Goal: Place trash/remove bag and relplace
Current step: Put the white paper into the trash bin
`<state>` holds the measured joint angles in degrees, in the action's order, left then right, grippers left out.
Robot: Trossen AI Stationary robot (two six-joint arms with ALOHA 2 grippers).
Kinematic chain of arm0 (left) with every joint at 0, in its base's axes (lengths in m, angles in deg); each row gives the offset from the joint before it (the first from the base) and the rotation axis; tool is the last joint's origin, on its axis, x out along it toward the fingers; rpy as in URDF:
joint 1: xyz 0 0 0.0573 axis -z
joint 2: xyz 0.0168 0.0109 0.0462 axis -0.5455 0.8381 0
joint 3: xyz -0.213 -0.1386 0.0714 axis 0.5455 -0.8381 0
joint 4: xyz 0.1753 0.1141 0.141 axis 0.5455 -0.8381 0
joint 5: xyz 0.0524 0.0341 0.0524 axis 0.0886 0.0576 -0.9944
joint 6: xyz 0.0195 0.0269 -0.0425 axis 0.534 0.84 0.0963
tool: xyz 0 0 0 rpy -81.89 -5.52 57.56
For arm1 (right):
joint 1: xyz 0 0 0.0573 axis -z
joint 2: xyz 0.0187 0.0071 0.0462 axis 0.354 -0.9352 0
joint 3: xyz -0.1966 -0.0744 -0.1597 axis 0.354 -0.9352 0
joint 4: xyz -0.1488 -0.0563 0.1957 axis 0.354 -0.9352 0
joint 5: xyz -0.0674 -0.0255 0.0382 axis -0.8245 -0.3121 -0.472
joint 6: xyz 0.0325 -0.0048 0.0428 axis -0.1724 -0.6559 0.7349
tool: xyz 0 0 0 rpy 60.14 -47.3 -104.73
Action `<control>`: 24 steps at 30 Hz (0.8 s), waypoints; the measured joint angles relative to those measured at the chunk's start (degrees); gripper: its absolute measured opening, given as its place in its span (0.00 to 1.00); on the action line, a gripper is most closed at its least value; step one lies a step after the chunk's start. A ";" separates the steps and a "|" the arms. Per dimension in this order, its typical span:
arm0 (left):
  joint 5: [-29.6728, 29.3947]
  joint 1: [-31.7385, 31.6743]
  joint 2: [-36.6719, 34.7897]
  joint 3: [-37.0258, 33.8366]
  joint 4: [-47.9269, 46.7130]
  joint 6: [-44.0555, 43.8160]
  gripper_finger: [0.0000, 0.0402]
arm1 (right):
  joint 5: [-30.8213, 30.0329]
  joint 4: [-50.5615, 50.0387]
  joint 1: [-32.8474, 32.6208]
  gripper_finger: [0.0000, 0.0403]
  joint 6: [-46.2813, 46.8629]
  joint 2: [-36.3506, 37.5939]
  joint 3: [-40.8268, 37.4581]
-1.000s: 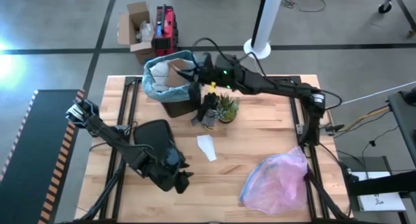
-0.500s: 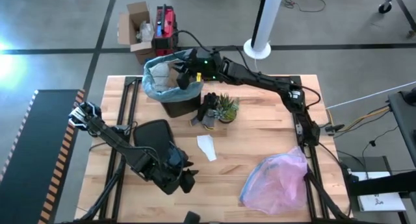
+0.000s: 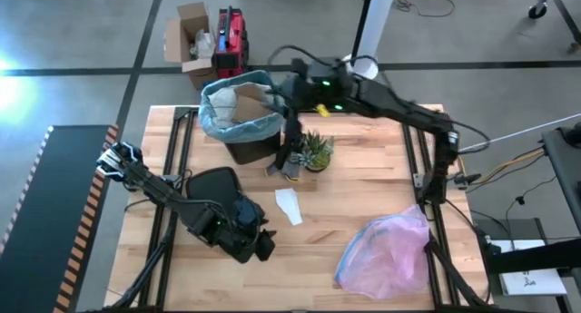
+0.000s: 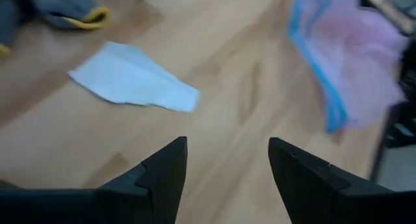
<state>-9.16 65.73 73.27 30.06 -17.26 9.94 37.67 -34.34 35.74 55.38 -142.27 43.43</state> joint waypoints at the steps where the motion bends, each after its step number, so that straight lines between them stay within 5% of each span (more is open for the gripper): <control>1: -0.01 -0.79 0.39 -0.03 -0.07 0.86 0.50 | -0.03 -1.96 -0.92 0.39 -0.75 1.97 -0.33; 10: 2.27 -7.07 6.45 -0.08 1.74 18.86 0.53 | -3.70 -13.30 -10.88 0.35 3.14 18.20 -7.71; 20: 12.15 -17.13 11.25 -0.01 5.11 44.88 0.56 | -23.79 -16.40 -29.84 0.32 25.54 31.65 -26.86; 24: 12.59 -20.82 13.93 -0.01 6.62 43.11 0.56 | -31.81 -16.40 -36.26 0.34 37.40 33.21 -33.57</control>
<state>3.43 44.91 87.20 30.05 -10.64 53.06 5.87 -50.73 -0.52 92.79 -109.06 9.86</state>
